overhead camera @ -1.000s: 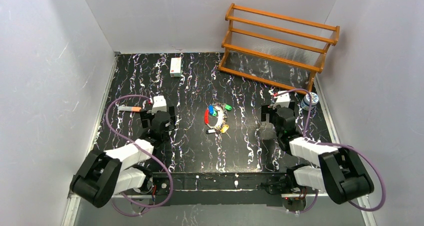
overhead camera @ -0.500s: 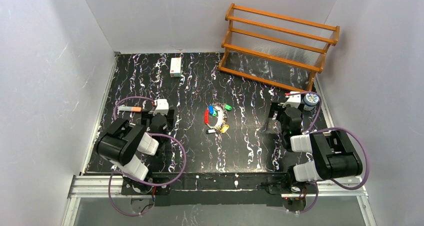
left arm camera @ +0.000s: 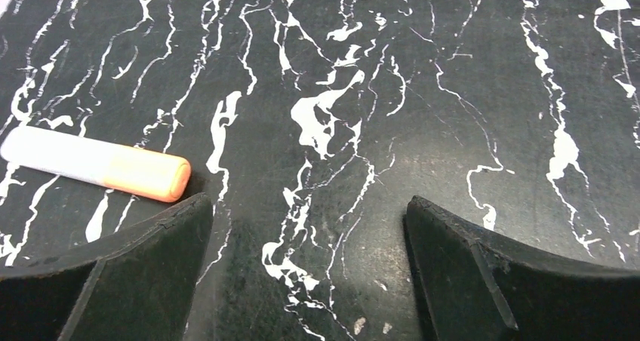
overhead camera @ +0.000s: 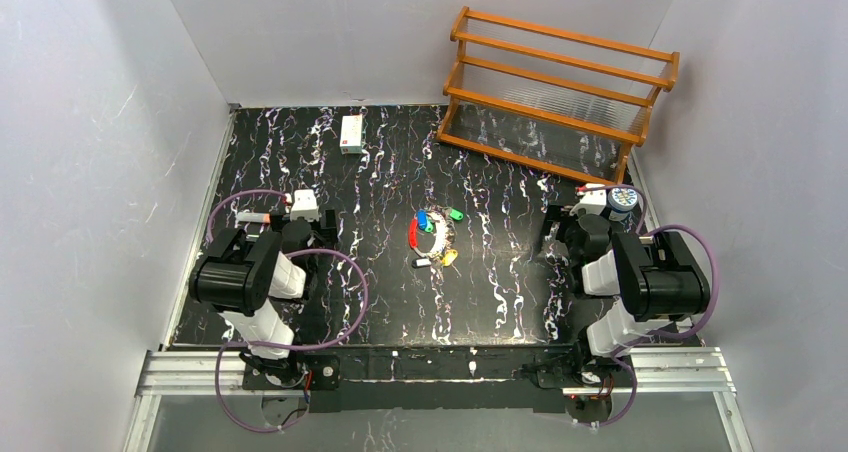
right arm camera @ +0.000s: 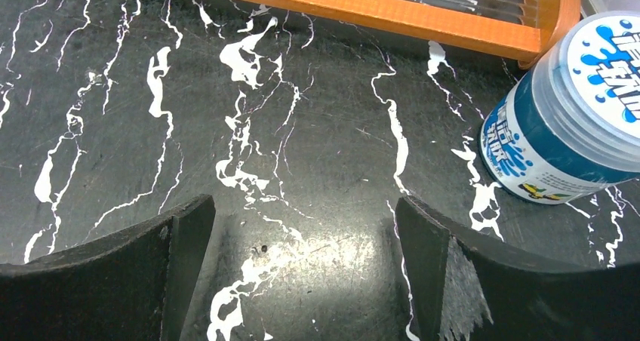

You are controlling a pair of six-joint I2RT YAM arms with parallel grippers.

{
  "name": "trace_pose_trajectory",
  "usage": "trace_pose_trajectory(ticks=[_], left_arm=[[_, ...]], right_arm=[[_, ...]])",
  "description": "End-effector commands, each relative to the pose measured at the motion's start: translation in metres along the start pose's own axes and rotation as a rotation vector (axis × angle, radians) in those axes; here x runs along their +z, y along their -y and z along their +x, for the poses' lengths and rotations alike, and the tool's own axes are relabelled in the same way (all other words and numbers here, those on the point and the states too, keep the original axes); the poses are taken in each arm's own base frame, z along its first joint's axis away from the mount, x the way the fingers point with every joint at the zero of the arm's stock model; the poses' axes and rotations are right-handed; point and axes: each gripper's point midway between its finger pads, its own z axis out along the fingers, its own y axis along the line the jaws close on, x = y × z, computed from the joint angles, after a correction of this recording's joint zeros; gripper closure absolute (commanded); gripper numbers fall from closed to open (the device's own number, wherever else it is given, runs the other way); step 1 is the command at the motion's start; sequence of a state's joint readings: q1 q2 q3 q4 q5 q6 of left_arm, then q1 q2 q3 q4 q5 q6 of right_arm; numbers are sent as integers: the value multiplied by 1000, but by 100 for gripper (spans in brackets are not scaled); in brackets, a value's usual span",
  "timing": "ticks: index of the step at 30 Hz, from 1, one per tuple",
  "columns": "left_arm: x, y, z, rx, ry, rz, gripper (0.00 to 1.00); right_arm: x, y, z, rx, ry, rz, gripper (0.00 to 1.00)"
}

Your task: Put the keys on the keyring

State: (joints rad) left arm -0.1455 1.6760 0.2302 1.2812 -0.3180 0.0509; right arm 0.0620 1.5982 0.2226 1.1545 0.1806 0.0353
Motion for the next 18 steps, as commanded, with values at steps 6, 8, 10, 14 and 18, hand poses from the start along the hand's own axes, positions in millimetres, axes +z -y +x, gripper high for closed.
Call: trace_pose_trajectory(ticks=[6,8,10,14,18], left_arm=[[3,5,-5,-28,7,25,2],[3,5,-5,-28,7,25,2],[3,5,-4,-27,5,25,2],[3,5,-4,-27,6,25,2],[6,6,-4,-28,1,32,2]], right_arm=[[8,-3,-26,25,84,-21,1],[8,-3,-27,25,84,-21,1],[8,-3,-27,25,86,-22,1],[8,-3,-27,25,84,-22,1],[8,-3,-27,25,85,-21,1]])
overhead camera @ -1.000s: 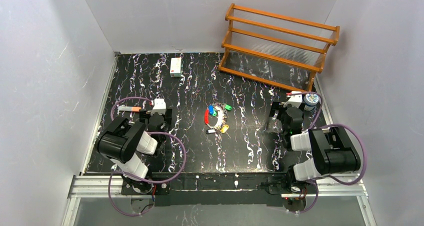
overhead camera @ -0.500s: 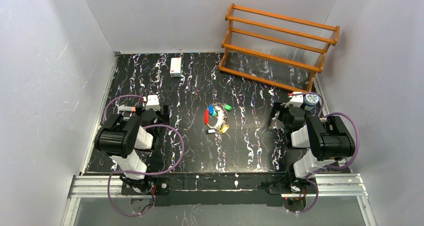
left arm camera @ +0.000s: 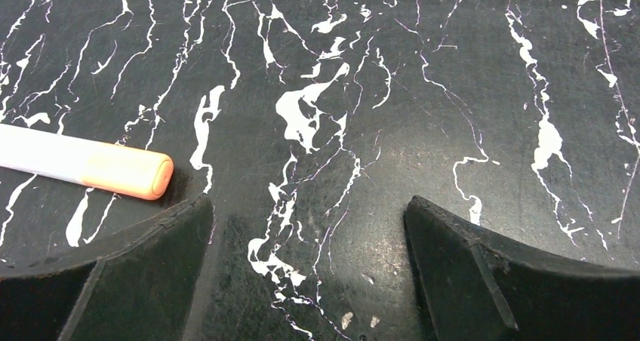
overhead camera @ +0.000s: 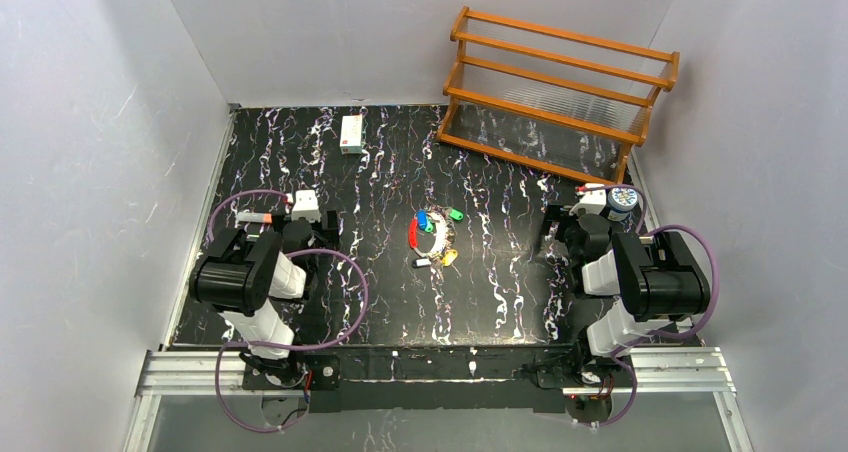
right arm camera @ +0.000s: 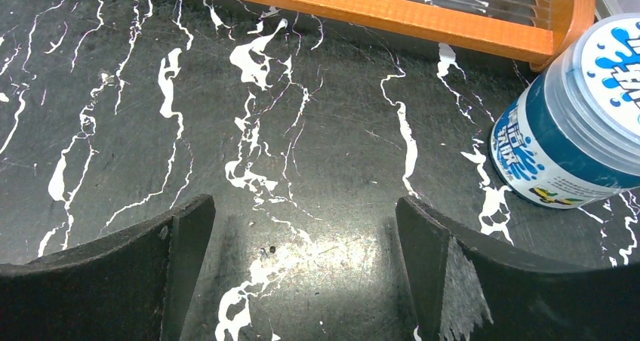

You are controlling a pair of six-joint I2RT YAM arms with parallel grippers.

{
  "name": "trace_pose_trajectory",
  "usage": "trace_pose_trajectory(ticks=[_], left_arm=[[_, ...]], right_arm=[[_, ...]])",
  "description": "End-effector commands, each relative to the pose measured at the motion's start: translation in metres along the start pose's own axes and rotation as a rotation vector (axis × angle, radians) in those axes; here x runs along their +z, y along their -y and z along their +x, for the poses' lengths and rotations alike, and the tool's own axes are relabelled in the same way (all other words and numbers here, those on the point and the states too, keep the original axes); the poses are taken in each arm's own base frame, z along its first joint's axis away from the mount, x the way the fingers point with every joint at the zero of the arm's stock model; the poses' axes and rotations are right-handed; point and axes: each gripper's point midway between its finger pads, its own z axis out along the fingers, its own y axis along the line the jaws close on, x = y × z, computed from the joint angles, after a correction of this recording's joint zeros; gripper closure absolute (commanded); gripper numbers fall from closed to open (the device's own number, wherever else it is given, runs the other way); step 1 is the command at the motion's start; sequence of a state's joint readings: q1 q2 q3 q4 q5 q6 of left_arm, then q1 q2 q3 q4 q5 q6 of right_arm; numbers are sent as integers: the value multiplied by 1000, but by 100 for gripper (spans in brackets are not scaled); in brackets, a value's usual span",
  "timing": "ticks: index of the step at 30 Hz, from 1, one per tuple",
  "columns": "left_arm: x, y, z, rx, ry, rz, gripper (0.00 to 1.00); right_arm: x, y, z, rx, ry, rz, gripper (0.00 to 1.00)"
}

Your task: Put the keys on the keyring

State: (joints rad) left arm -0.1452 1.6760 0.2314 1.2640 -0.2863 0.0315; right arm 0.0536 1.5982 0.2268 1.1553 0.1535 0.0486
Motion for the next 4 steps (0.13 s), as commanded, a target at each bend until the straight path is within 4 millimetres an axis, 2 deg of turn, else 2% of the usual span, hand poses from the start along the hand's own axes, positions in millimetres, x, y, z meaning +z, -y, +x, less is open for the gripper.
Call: trace_pose_trajectory(ticks=[1,4], left_arm=[[6,0,-7,-15,11,7,2],[6,0,-7,-20,11,10,2]], right_arm=[[7,-1,-25,8,81,-2,1],[7,-1,-25,8,80,-3,1]])
